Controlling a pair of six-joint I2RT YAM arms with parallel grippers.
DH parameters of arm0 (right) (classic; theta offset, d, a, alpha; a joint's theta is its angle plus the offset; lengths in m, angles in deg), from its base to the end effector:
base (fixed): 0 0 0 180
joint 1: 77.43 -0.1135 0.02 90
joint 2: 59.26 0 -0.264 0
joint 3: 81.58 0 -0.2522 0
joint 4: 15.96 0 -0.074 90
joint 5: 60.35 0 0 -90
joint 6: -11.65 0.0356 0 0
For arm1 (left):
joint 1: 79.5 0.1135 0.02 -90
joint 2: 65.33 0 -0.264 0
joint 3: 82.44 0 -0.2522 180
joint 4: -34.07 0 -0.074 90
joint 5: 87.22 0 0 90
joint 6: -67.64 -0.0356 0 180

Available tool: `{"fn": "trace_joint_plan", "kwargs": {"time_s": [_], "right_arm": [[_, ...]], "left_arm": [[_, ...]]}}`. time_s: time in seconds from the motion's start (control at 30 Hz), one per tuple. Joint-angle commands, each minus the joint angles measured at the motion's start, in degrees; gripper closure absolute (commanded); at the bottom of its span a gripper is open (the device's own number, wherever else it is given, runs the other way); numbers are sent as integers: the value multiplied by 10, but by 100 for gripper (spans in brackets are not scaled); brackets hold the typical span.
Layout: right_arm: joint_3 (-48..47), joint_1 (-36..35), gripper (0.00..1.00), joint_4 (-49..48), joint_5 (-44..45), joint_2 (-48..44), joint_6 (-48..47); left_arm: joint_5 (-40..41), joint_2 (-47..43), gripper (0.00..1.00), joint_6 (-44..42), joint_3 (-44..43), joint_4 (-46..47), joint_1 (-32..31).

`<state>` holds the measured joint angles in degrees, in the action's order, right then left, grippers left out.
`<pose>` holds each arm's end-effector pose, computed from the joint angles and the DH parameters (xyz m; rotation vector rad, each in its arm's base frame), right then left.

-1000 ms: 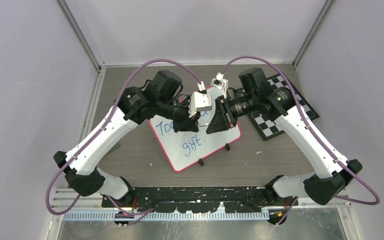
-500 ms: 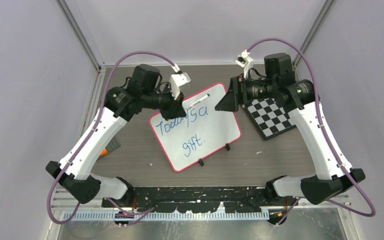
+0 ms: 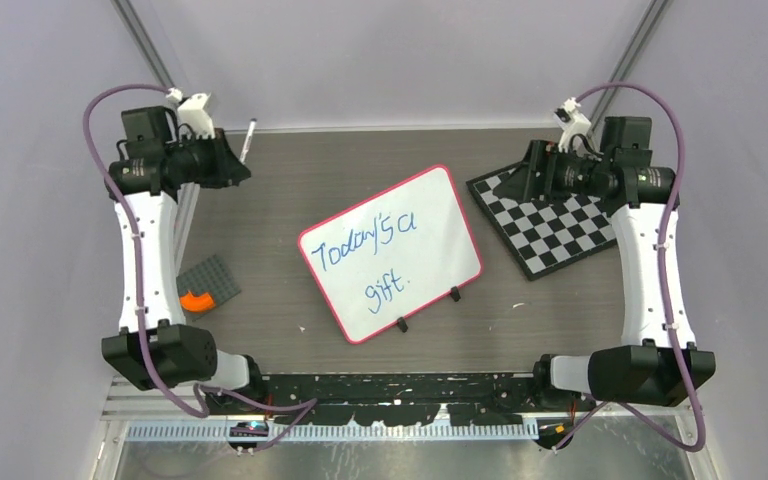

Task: Write a sentence on the whiteboard
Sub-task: Place the whiteboard marker at the center of the board.

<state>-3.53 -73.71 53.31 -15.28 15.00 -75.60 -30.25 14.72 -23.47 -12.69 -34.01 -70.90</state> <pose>0.2470 0.0091 0.4190 -0.2778 2.1694 0.8809 0.2741 0.0218 0.4366 0.1697 2.1536 -0.5431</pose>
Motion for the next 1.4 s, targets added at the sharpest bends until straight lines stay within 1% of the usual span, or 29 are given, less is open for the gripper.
{"fn": "trace_joint_plan", "kwargs": {"time_s": [0.0,0.07,0.17,0.27,0.37,0.5,0.63,0.73,0.87,1.0,1.2,1.37], "right_arm": [[34,59,16,25,2,-9,-73],[52,87,16,33,4,-4,-91],[85,119,16,35,4,-5,-107],[111,125,16,35,10,-12,-119],[123,124,16,38,9,-16,-123],[129,125,16,44,10,-19,-126],[135,125,16,45,7,-21,-126],[136,125,16,48,5,-20,-126],[137,124,16,48,2,-20,-126],[137,125,16,48,0,-17,-126],[140,124,16,50,-2,-17,-130],[137,125,16,59,-3,-15,-137]], "left_arm": [[12,22,100,-88,53,-53,60],[41,24,100,-131,97,-54,76],[68,26,100,-169,165,-41,92],[96,31,100,-190,234,-14,93],[98,46,100,-197,275,4,93],[94,77,95,-203,318,31,92],[94,115,90,-210,338,50,90],[117,137,87,-217,352,70,82],[131,159,79,-220,367,85,78],[143,171,75,-218,374,88,68],[171,183,67,-216,377,88,55],[172,180,65,-214,375,85,53]]}}
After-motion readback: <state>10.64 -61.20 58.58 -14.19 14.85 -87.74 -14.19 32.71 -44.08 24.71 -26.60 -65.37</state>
